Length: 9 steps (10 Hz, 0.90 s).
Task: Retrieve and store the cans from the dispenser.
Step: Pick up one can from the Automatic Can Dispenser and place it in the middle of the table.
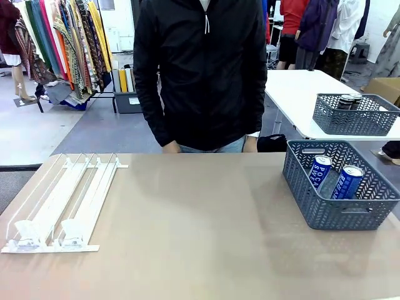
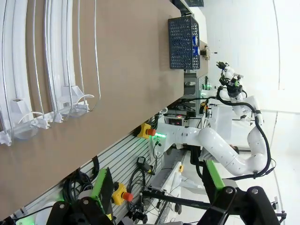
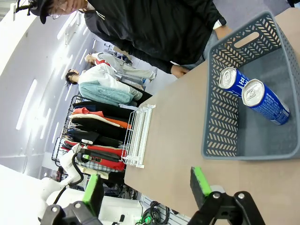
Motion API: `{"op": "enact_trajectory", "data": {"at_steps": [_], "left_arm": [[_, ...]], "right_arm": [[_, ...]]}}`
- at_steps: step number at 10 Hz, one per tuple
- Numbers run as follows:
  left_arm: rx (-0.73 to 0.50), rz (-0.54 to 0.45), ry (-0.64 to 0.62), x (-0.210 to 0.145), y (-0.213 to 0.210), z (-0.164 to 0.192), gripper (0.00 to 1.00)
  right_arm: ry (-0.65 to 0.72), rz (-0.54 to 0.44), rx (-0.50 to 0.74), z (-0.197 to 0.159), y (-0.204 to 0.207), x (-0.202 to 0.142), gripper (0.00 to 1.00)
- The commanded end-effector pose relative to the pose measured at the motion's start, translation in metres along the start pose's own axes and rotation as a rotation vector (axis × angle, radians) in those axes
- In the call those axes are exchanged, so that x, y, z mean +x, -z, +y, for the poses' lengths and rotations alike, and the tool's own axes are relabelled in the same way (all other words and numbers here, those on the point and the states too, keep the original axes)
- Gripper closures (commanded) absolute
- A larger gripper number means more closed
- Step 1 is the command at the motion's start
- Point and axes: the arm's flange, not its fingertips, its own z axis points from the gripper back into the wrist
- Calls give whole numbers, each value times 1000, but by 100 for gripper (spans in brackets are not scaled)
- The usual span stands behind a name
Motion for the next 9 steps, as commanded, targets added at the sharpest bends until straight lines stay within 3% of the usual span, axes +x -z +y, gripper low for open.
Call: {"op": "enact_trajectory", "data": {"at_steps": [1,9], "left_arm": [[-14,-3,8,-1,-1,-2,0],[-14,-3,8,-1,-1,-2,0]], "right_arm": [[-6,0,11,2,-1,0,0],[-6,0,11,2,-1,0,0]]}}
